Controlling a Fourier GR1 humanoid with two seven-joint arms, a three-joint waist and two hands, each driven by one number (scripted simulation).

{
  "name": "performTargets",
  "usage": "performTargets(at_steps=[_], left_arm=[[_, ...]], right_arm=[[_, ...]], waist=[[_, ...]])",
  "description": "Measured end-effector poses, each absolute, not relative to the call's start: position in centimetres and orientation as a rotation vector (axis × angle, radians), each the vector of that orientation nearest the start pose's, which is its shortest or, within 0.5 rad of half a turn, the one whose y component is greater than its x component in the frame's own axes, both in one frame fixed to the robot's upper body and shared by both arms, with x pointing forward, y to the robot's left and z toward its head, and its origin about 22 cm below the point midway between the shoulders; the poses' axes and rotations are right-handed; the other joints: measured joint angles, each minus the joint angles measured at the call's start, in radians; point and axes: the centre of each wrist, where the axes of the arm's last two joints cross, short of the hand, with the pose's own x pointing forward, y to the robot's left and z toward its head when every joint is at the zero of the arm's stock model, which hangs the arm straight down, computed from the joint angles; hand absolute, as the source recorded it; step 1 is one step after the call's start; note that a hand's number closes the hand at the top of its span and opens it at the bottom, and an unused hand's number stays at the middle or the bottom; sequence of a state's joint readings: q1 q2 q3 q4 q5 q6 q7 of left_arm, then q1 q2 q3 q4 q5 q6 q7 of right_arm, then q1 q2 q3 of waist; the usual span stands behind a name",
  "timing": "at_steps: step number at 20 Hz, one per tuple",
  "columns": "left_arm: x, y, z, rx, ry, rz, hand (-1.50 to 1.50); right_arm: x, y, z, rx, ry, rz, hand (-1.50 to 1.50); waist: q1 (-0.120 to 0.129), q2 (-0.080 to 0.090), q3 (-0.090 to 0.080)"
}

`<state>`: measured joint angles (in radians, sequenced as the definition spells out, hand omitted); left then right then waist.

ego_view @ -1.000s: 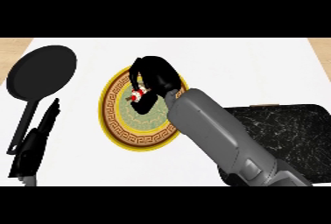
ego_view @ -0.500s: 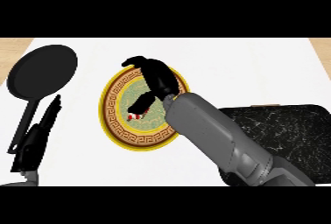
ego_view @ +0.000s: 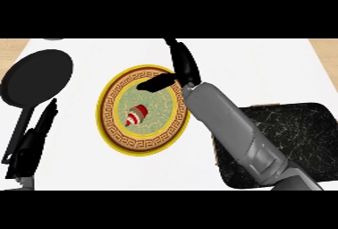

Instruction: Pick the cupcake from the tray and place it in the plate

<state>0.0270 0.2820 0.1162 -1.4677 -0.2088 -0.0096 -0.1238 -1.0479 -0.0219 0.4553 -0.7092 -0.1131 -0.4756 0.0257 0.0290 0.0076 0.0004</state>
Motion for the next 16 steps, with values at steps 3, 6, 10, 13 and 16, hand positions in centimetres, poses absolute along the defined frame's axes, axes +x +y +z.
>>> performTargets(at_steps=[3, 6, 10, 13, 16], left_arm=[[22.8, 33.5, 0.0, 0.459, -1.528, -0.301, 0.00], [22.3, 33.6, -0.1, 0.458, -1.524, -0.303, 0.00], [21.8, 33.3, -0.8, 0.461, -1.525, -0.305, 0.00], [22.4, 33.3, -0.3, 0.467, -1.525, -0.306, 0.00], [22.3, 33.2, -0.3, 0.467, -1.525, -0.309, 0.00]], right_arm=[[40.9, -6.6, 9.3, -0.111, -1.731, 0.356, -1.50], [42.0, -10.7, 8.8, -0.060, -1.759, 0.297, -1.50], [42.9, -15.7, 7.8, -0.025, -1.806, 0.263, -1.50], [43.5, -18.7, 7.5, -0.020, -1.839, 0.275, -1.50], [43.8, -21.9, 7.1, -0.032, -1.848, 0.292, -1.50]], waist=[[-0.008, -0.001, 0.000], [-0.011, -0.002, 0.000], [-0.011, -0.001, 0.001], [-0.010, 0.000, 0.000], [-0.008, 0.000, 0.000]])
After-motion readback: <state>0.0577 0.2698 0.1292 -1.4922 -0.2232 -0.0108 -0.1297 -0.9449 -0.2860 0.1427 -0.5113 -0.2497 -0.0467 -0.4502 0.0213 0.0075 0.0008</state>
